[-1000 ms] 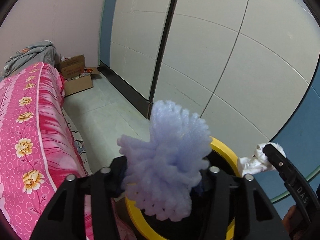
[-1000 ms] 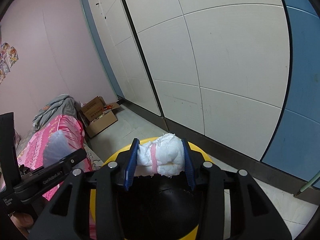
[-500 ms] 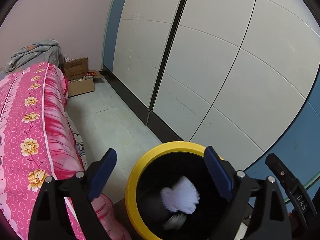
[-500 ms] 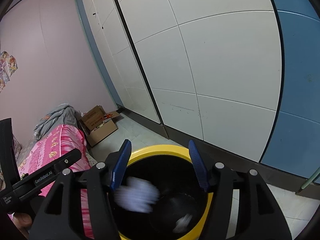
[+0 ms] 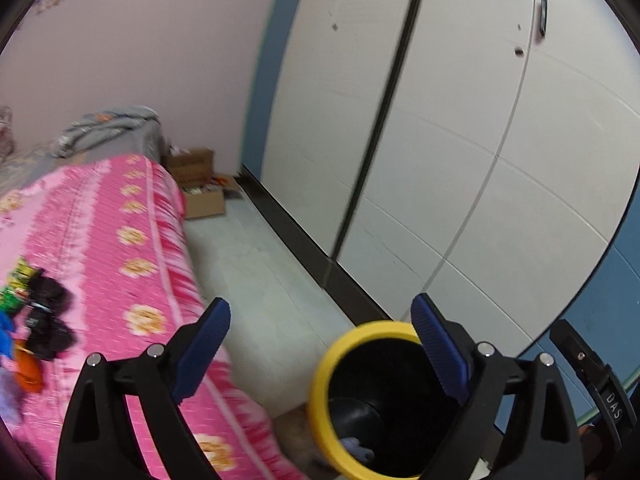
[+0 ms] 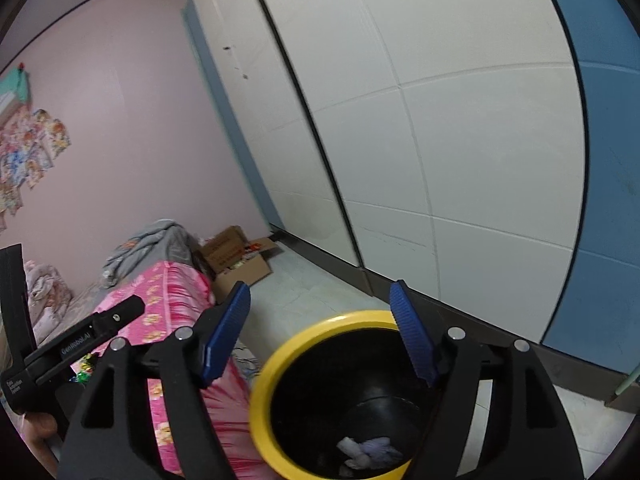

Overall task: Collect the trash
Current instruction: 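Grasp the white tissue bundle with the left tool while the right tool grasps the tube packet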

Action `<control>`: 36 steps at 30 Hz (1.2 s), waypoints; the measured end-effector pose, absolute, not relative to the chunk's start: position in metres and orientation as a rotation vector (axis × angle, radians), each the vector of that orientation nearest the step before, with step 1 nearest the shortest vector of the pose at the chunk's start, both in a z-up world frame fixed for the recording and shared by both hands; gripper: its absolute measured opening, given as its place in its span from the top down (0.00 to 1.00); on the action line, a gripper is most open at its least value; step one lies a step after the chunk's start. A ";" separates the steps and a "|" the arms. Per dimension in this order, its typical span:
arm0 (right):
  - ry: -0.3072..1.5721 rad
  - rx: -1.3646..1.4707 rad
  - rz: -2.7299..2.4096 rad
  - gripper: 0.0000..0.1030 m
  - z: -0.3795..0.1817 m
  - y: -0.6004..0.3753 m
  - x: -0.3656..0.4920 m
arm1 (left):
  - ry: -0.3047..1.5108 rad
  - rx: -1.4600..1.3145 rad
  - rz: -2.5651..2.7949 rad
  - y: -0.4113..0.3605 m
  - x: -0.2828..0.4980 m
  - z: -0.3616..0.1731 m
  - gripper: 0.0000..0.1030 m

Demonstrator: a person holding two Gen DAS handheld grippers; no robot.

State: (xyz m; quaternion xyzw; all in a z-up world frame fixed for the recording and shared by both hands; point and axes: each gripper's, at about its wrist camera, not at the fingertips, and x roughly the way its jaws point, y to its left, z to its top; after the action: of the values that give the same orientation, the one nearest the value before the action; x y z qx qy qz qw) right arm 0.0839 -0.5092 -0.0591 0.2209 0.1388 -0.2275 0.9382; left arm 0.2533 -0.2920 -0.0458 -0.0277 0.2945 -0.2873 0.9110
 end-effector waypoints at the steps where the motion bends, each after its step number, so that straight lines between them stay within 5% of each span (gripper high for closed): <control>1: 0.276 0.442 -0.452 0.33 -0.054 -0.503 0.082 | 0.593 -0.062 -0.578 -0.282 0.252 -0.040 0.14; 18: 0.284 0.337 -0.124 0.25 -0.001 -0.377 0.095 | 0.505 -0.053 -0.287 -0.121 0.228 0.001 0.11; 36: 0.588 0.270 0.292 0.25 -0.044 -0.219 0.129 | 0.578 -0.070 -0.046 0.034 0.220 -0.031 0.11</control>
State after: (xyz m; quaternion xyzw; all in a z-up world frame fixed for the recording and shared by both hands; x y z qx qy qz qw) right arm 0.1288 -0.2187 -0.0436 0.1324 0.2878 0.1428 0.9377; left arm 0.2197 0.0336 -0.0309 -0.0347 0.2850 -0.0226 0.9576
